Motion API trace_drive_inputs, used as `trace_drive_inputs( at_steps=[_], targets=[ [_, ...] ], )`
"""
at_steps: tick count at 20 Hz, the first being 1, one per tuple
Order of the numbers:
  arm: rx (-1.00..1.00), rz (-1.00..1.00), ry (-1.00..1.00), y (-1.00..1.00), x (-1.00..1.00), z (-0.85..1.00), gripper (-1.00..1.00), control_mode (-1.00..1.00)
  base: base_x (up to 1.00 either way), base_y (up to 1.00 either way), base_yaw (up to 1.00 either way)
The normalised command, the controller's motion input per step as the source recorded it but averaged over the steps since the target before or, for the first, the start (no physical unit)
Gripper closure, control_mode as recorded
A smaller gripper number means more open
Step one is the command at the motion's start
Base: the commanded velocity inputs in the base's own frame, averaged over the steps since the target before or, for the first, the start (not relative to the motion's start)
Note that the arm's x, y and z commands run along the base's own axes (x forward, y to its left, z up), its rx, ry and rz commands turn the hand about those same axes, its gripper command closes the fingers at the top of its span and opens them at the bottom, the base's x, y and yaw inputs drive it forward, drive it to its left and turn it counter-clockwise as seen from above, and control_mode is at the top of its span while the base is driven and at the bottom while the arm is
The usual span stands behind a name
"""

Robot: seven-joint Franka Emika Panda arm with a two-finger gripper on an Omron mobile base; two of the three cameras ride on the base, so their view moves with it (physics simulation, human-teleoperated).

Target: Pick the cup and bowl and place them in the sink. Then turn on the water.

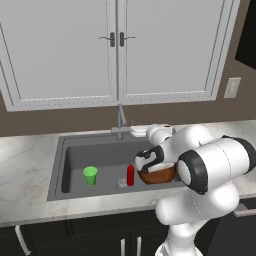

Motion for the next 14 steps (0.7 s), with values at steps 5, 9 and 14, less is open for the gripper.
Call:
trace_drive_inputs(
  at_steps=[5, 9, 14],
  targets=[
    [0.00, 0.00, 0.00, 0.00, 0.11, -0.06, -1.00, -1.00, 0.00, 0.00, 0.00],
    [0.00, 0.00, 0.00, 0.00, 0.14, -0.05, -1.00, -1.00, 0.00, 0.00, 0.00],
    [0.00, 0.00, 0.00, 0.00, 0.12, -0.07, -1.00, -1.00, 0.00, 0.00, 0.00]
  ],
)
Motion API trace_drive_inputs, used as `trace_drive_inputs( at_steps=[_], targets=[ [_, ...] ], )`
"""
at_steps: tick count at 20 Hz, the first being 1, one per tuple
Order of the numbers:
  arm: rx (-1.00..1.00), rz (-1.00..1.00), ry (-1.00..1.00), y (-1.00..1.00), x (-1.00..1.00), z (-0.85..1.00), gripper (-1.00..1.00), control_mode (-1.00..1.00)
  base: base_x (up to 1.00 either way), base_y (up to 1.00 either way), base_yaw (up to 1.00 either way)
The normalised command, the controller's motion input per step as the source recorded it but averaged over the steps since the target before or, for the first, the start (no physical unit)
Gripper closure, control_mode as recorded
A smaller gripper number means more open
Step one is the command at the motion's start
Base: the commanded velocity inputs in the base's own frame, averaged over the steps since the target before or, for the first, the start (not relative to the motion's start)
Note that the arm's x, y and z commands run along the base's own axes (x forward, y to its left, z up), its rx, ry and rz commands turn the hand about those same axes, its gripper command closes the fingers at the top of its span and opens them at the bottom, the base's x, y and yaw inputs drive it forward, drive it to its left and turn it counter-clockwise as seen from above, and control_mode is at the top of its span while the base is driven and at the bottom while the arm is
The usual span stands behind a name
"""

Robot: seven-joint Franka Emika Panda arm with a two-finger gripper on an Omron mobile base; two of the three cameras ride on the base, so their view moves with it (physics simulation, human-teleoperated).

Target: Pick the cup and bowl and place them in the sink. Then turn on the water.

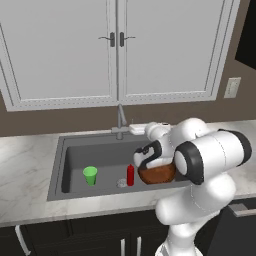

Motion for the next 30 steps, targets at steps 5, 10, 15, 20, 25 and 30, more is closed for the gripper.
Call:
trace_drive_inputs(
  at_steps=[5, 10, 15, 20, 25, 30],
  targets=[
    [0.00, 0.00, 0.00, 0.00, 0.06, -0.06, -1.00, -1.00, 0.00, 0.00, 0.00],
    [0.00, 0.00, 0.00, 0.00, 0.05, -0.07, -1.00, -1.00, 0.00, 0.00, 0.00],
    [0.00, 0.00, 0.00, 0.00, 0.04, -0.14, -1.00, -1.00, 0.00, 0.00, 0.00],
    [0.00, 0.00, 0.00, 0.00, 0.04, -0.16, -1.00, -1.00, 0.00, 0.00, 0.00],
    [0.00, 0.00, 0.00, 0.00, 0.06, -0.11, -1.00, -1.00, 0.00, 0.00, 0.00],
    [0.00, 0.00, 0.00, 0.00, 0.15, -0.14, -1.00, -1.00, 0.00, 0.00, 0.00]
  ],
)
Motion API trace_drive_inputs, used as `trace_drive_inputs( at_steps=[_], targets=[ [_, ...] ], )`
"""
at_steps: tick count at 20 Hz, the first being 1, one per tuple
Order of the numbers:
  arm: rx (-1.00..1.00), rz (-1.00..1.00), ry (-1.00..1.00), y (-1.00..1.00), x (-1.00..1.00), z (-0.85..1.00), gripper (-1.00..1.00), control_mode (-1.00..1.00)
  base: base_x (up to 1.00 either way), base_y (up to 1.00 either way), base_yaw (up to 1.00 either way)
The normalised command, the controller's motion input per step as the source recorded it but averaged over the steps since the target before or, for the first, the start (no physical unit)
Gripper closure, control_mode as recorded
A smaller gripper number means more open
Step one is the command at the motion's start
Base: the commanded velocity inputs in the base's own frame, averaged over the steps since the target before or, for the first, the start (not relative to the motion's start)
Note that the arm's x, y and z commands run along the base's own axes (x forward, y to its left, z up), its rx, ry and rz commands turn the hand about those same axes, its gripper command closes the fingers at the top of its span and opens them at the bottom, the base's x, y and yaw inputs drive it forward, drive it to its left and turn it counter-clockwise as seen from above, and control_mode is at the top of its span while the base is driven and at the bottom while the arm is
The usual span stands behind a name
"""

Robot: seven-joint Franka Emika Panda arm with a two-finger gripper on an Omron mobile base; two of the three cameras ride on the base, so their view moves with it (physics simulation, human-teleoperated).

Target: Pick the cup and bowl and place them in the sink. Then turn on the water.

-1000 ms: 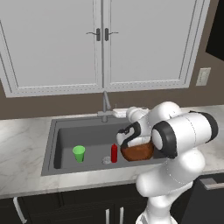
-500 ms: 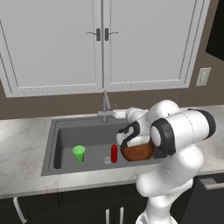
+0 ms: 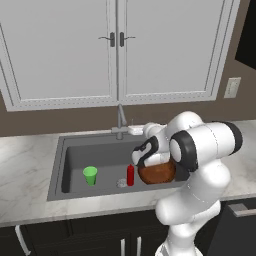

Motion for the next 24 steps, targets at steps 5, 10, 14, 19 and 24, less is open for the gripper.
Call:
trace_drive_inputs(
  at_steps=[5, 10, 14, 19, 24],
  targets=[
    [0.00, 0.00, 0.00, 0.00, 0.21, -0.01, -1.00, -1.00, 0.00, 0.00, 0.00],
    [0.00, 0.00, 0.00, 0.00, 0.16, -0.05, -1.00, -1.00, 0.00, 0.00, 0.00],
    [0.00, 0.00, 0.00, 0.00, 0.08, -0.14, -1.00, -1.00, 0.00, 0.00, 0.00],
    [0.00, 0.01, 0.00, 0.00, 0.02, -0.18, -1.00, -1.00, 0.00, 0.00, 0.00],
    [0.00, 0.02, 0.00, -0.02, 0.03, -0.11, -1.00, -1.00, 0.00, 0.00, 0.00]
  ],
)
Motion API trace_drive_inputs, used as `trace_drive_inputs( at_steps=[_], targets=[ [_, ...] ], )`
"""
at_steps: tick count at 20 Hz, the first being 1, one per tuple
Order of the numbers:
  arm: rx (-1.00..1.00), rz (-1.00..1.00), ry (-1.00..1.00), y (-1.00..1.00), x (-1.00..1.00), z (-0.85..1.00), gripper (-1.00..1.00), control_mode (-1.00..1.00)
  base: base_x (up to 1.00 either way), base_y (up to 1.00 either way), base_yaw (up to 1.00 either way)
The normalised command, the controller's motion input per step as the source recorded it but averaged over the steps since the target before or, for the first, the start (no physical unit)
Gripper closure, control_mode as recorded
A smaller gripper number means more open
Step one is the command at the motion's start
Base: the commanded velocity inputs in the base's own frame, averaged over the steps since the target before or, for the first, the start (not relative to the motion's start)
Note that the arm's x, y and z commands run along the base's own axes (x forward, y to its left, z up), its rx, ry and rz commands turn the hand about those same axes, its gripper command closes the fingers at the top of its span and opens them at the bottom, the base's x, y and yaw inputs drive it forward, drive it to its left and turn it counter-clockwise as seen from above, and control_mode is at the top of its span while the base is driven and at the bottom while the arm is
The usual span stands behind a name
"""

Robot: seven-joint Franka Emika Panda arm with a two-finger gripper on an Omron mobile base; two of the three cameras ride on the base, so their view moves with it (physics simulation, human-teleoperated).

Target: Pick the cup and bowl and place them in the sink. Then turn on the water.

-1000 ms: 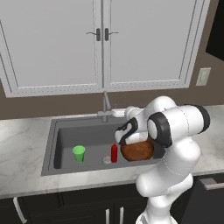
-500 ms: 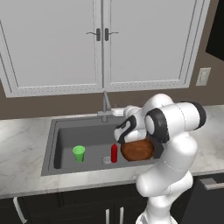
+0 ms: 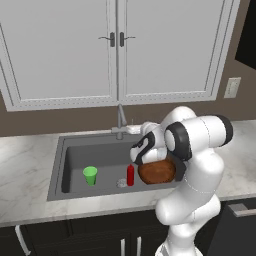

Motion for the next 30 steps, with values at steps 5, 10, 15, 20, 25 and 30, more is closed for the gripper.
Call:
trace_drive_inputs(
  at_steps=[5, 10, 15, 20, 25, 30],
  targets=[
    [0.00, 0.00, 0.00, -0.01, 0.13, -0.02, -1.00, -1.00, 0.00, 0.00, 0.00],
    [0.00, 0.00, 0.00, -0.04, 0.19, 0.00, -1.00, -1.00, 0.00, 0.00, 0.00],
    [0.00, 0.00, 0.00, -0.04, 0.15, -0.04, -1.00, -1.00, 0.00, 0.00, 0.00],
    [0.00, 0.00, 0.00, 0.00, 0.11, -0.12, -1.00, -1.00, 0.00, 0.00, 0.00],
    [0.00, 0.00, 0.00, 0.00, 0.13, -0.10, -1.00, -1.00, 0.00, 0.00, 0.00],
    [0.00, 0.00, 0.00, 0.00, 0.18, -0.01, -1.00, -1.00, 0.00, 0.00, 0.00]
  ],
)
